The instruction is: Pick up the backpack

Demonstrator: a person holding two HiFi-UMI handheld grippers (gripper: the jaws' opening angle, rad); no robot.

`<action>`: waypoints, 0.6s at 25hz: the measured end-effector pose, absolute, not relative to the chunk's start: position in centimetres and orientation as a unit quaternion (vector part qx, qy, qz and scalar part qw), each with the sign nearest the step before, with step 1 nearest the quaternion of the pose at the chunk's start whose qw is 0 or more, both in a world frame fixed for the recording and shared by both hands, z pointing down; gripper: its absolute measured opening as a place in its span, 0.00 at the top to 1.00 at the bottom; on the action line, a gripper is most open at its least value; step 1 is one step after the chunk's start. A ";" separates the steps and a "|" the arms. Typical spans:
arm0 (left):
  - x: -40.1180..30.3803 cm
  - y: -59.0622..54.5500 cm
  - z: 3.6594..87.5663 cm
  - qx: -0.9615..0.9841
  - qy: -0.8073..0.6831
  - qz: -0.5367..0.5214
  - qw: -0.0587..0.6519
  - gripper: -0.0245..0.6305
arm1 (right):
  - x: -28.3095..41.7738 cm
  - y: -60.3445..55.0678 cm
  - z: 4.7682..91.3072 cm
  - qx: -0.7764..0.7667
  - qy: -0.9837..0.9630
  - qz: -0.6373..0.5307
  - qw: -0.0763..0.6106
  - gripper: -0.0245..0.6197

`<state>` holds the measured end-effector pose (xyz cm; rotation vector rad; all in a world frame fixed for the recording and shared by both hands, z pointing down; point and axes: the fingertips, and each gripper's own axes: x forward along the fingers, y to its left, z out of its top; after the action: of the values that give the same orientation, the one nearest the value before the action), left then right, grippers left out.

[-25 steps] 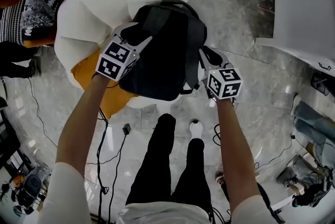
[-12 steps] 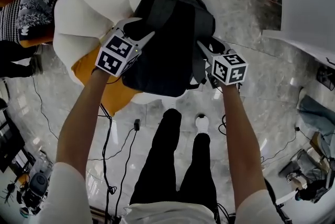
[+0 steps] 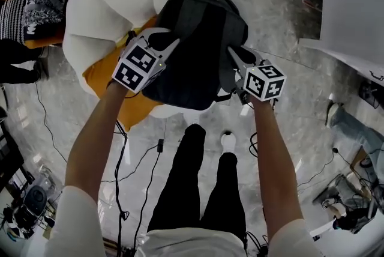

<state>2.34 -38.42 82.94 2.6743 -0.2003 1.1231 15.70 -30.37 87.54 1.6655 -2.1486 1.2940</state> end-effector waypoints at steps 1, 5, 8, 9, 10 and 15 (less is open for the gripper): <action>2.4 -38.2 82.8 0.914 -0.068 0.381 0.123 0.88 | 15.6 -30.4 87.1 0.551 -0.713 0.429 0.064 0.86; 2.4 -37.7 81.9 0.913 -0.079 0.369 0.154 0.89 | 15.4 -30.3 85.5 0.547 -0.714 0.432 0.058 0.87; 2.6 -37.1 80.8 0.915 -0.083 0.357 0.168 0.89 | 15.0 -30.0 84.5 0.543 -0.716 0.435 0.059 0.87; 2.7 -36.8 80.4 0.916 -0.082 0.354 0.170 0.89 | 15.1 -29.8 84.1 0.543 -0.715 0.436 0.057 0.88; 2.8 -36.5 80.0 0.917 -0.082 0.352 0.171 0.89 | 15.1 -29.6 83.7 0.544 -0.714 0.436 0.053 0.88; 2.9 -35.5 78.2 0.919 -0.087 0.340 0.179 0.89 | 15.4 -28.8 81.6 0.547 -0.714 0.434 0.039 0.88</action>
<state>2.86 -35.50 78.23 2.5992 -0.2461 0.9601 15.41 -28.84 81.57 1.6775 -2.1894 1.3317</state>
